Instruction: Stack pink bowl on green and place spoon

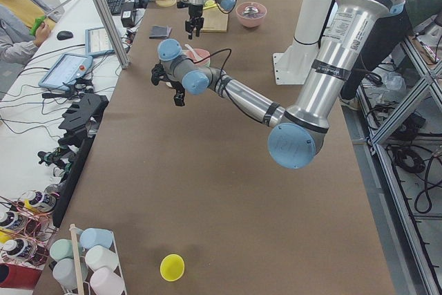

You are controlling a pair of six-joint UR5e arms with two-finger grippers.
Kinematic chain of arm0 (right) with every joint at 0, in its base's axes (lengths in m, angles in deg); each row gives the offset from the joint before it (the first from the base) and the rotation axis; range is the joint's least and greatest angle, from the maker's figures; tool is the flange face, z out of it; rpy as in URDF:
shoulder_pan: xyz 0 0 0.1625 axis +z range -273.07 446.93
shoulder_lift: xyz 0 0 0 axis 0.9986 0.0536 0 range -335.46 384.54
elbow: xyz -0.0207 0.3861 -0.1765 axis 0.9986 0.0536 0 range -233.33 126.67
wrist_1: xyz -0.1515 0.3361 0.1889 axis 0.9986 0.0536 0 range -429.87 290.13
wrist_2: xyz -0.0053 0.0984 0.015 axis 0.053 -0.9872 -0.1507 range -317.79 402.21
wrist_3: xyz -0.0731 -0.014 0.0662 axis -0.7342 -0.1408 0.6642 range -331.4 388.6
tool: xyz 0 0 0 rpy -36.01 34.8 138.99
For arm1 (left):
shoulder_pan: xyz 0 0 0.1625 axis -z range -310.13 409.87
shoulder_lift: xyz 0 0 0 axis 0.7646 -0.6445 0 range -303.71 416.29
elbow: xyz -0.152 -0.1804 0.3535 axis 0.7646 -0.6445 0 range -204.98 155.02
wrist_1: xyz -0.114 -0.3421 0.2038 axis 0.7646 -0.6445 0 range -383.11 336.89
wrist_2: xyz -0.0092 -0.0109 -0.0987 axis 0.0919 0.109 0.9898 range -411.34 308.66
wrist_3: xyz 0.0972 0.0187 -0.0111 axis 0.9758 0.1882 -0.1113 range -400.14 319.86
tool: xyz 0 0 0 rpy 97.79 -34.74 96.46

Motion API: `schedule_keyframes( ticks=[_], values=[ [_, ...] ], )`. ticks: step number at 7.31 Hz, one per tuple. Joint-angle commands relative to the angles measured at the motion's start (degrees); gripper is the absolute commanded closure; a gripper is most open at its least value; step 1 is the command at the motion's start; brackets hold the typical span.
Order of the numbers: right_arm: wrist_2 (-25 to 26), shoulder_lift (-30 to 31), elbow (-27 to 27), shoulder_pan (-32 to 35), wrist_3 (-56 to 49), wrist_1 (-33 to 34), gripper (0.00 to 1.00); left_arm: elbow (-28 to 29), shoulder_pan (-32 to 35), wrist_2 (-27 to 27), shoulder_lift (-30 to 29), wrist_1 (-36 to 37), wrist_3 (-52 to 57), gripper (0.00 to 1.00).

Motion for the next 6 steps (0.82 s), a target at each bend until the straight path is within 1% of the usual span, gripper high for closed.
schedule_keyframes(
  ticks=[1, 2, 3, 4, 5, 6],
  values=[
    [-10.6, 10.1, -2.5, 11.6, -13.8, 0.3, 0.0, 0.0, 1.2, -0.1, 0.1, 0.1, 0.1, 0.02],
    [-10.2, 15.5, -2.7, 14.7, -24.2, -0.1, 0.0, -0.2, 2.9, -0.1, 2.7, 0.1, 3.0, 0.02],
    [-10.3, 19.4, -2.2, 18.2, -35.5, 0.1, 0.0, -0.2, 4.9, -0.1, 4.4, 0.2, 7.5, 0.02],
    [-10.0, 22.9, -1.3, 21.6, -45.1, 0.3, 0.0, -0.2, 7.3, -0.7, 7.6, 0.1, 12.3, 0.02],
    [-9.8, 25.0, 1.1, 25.2, -56.4, 0.4, 0.0, 0.8, 10.5, -1.2, 10.1, 0.2, 20.7, 0.02],
    [-9.7, 26.4, 3.7, 27.2, -66.0, 0.0, 0.0, 0.7, 13.2, -3.8, 13.5, 0.1, 28.5, 0.02]
  ],
)
